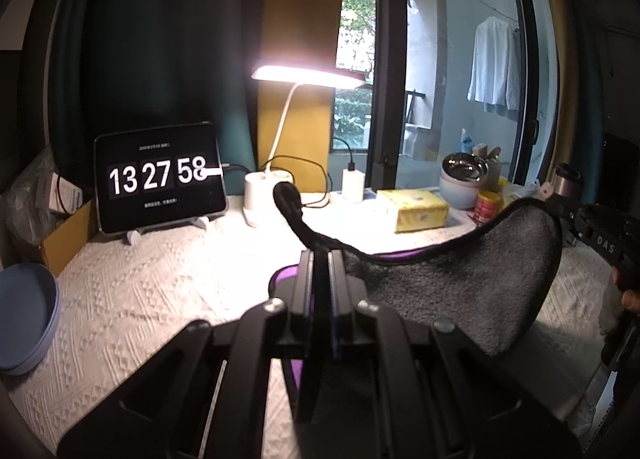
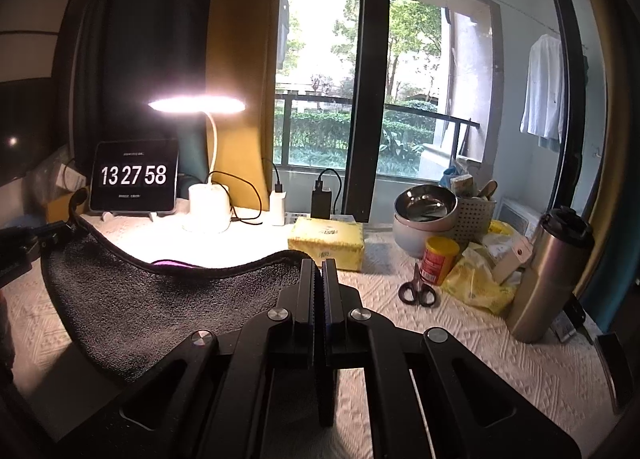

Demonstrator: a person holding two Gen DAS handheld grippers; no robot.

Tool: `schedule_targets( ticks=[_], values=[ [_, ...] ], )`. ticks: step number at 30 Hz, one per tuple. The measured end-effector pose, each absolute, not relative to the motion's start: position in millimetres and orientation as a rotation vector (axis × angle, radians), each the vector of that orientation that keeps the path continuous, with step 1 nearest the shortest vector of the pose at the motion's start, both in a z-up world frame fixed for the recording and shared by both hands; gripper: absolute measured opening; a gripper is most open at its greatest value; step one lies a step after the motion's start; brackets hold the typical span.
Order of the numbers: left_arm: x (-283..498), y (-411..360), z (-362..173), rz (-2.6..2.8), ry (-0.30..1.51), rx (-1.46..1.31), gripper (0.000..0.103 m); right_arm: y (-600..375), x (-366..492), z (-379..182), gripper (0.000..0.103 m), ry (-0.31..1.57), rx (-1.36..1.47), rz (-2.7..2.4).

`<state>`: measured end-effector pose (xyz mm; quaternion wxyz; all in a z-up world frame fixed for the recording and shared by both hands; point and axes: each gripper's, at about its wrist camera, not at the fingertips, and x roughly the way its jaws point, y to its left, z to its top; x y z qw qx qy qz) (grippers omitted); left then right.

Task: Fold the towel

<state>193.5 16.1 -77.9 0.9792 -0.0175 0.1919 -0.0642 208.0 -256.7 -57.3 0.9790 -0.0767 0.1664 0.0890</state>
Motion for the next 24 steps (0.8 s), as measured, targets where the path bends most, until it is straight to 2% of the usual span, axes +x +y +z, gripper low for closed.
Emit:
schedule_targets(
  ticks=[14,18,21,22,23,24],
  values=[
    [256,20,-94,-0.104,0.446,-0.041,0.007,-255,279,-69,0.004,0.383,-0.167,0.166],
    [274,19,-101,-0.102,0.474,-0.045,0.007,-251,300,-84,0.004,0.458,-0.18,0.188],
    [277,18,-103,-0.104,0.478,-0.048,0.007,-244,318,-105,0.004,0.589,-0.204,0.218],
    [277,18,-103,-0.105,0.478,-0.048,0.007,-242,324,-114,0.006,0.639,-0.211,0.238],
    [277,17,-103,-0.107,0.478,-0.048,0.007,-238,329,-122,0.012,0.686,-0.225,0.255],
    [277,18,-103,-0.109,0.479,-0.048,0.007,-235,332,-129,0.024,0.711,-0.237,0.26]
  ],
)
